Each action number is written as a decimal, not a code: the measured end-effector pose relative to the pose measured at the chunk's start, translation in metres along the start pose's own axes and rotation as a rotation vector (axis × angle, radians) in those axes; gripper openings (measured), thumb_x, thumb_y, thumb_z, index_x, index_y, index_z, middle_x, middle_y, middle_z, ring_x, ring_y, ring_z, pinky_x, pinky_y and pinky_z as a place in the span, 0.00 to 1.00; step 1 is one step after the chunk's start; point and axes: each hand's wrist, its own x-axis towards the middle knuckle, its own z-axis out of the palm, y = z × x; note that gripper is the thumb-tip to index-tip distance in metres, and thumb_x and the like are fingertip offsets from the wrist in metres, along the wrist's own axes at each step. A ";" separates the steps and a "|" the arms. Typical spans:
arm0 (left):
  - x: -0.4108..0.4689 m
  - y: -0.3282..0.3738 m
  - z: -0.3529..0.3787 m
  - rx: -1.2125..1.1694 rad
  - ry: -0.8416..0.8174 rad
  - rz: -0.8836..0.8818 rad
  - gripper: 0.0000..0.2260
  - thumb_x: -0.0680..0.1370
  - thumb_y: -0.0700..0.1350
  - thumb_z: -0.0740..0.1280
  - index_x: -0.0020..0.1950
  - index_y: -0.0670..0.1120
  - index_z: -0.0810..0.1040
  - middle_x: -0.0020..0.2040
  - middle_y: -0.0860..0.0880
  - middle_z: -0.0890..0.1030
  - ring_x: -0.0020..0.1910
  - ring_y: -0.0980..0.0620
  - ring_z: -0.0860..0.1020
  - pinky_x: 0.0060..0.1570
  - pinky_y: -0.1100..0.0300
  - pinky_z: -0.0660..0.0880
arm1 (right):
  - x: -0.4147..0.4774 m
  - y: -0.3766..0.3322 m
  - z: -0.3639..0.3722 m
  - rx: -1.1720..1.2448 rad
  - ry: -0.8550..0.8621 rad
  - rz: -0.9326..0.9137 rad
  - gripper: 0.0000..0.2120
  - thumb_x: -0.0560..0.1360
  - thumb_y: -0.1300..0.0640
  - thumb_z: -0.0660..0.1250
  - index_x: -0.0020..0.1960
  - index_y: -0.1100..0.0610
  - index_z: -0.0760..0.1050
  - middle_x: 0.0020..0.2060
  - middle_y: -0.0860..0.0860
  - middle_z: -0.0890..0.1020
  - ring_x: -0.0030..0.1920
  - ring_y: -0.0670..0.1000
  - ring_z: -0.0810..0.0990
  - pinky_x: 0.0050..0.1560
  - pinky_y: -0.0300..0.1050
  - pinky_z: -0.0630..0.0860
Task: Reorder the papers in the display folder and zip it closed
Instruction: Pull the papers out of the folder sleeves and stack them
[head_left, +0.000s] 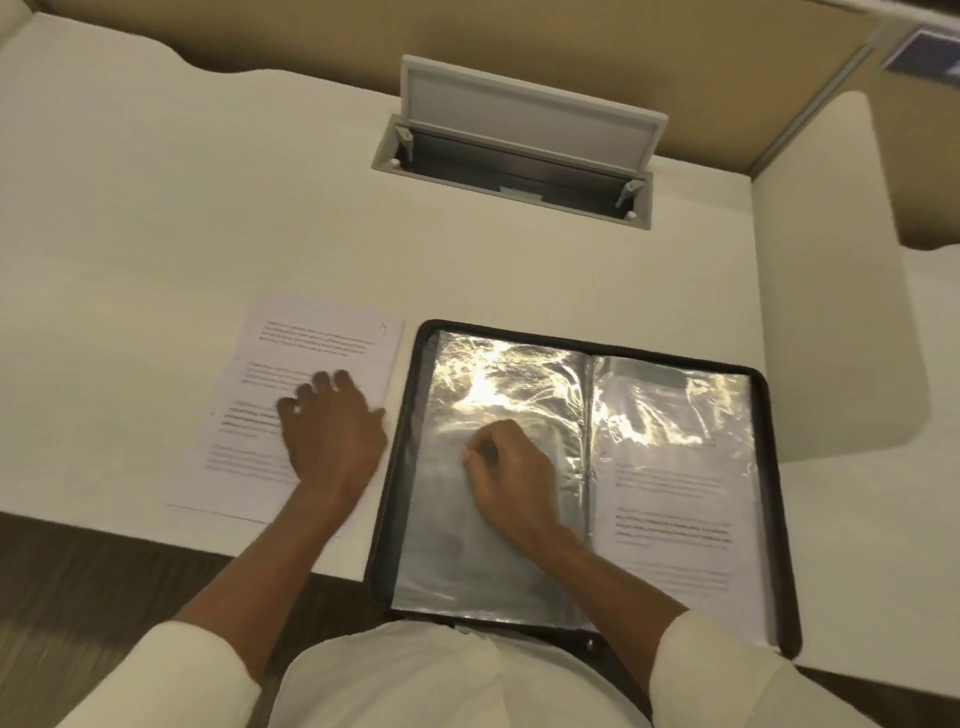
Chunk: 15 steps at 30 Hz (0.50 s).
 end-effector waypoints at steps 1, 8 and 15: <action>-0.012 0.021 0.002 -0.026 -0.004 0.080 0.23 0.81 0.59 0.67 0.65 0.41 0.77 0.61 0.40 0.81 0.59 0.39 0.79 0.63 0.42 0.72 | -0.009 0.010 -0.010 -0.019 0.059 0.002 0.06 0.79 0.58 0.71 0.48 0.51 0.75 0.44 0.42 0.77 0.43 0.42 0.76 0.41 0.40 0.74; -0.068 0.126 0.023 -0.162 -0.061 0.544 0.24 0.81 0.59 0.68 0.69 0.43 0.77 0.72 0.41 0.73 0.70 0.40 0.71 0.69 0.45 0.71 | -0.086 0.090 -0.074 -0.342 0.246 0.179 0.18 0.80 0.50 0.72 0.67 0.55 0.77 0.69 0.54 0.73 0.68 0.56 0.73 0.66 0.56 0.72; -0.091 0.152 0.031 -0.266 -0.161 0.535 0.35 0.80 0.67 0.67 0.77 0.44 0.67 0.85 0.41 0.56 0.85 0.40 0.53 0.81 0.42 0.61 | -0.147 0.130 -0.111 -0.515 0.229 0.663 0.48 0.78 0.26 0.55 0.83 0.59 0.52 0.83 0.60 0.53 0.82 0.63 0.55 0.81 0.63 0.55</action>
